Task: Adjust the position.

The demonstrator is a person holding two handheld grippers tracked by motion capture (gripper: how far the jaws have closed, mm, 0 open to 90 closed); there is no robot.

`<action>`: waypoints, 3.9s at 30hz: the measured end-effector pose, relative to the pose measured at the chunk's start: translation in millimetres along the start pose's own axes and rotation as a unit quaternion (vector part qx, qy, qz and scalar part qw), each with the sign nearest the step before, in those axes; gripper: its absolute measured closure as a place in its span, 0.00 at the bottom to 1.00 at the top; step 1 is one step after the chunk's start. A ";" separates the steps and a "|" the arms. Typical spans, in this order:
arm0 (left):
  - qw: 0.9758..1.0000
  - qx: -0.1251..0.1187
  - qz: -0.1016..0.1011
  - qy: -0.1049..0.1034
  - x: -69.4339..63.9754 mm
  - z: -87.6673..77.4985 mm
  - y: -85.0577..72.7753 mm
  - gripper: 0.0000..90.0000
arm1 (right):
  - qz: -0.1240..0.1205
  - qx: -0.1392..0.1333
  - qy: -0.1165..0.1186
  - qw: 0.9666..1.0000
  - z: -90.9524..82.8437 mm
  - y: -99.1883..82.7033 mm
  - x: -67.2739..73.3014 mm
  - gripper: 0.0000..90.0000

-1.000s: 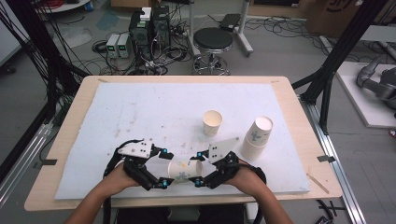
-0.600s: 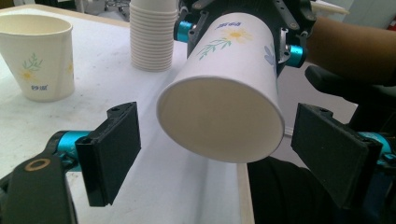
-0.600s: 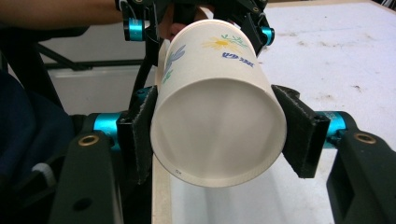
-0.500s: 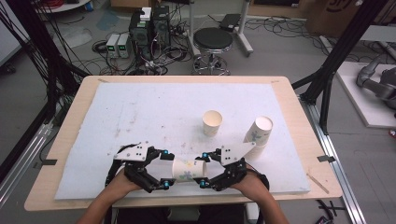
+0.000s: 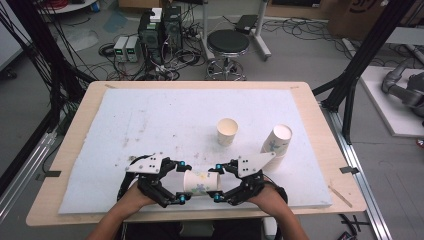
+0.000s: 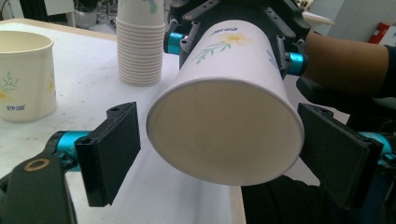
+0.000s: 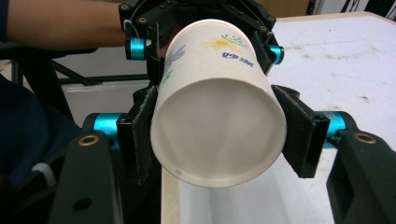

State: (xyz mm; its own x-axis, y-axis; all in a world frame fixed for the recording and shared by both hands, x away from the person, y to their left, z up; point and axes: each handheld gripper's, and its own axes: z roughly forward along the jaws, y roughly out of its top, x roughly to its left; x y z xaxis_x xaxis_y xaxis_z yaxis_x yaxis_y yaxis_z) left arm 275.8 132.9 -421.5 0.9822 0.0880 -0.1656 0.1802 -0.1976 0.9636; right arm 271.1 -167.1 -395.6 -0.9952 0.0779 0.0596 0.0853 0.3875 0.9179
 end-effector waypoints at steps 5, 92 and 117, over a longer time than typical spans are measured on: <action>1.000 -0.005 0.006 -0.003 -0.3 2.1 0.0 0.18 | 0.003 -0.006 0.006 1.000 2.2 -1.6 -1.4 0.41; 0.914 0.394 0.056 0.080 4.7 3.3 98.8 0.31 | -0.064 0.190 -0.059 0.978 58.2 54.3 -11.3 0.26; 0.917 0.387 0.055 0.078 1.3 10.9 95.5 0.31 | -0.063 0.201 -0.049 0.976 78.5 47.4 -11.5 0.39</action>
State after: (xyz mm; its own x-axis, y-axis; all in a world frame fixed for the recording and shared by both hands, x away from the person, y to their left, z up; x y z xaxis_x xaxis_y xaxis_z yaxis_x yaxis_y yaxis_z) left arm 294.9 103.5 -331.9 0.9882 0.1525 0.0143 0.1224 -0.8424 0.5248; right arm 290.4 -77.6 -383.5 -0.9914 0.0855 -0.0993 -0.0060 0.7272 0.6864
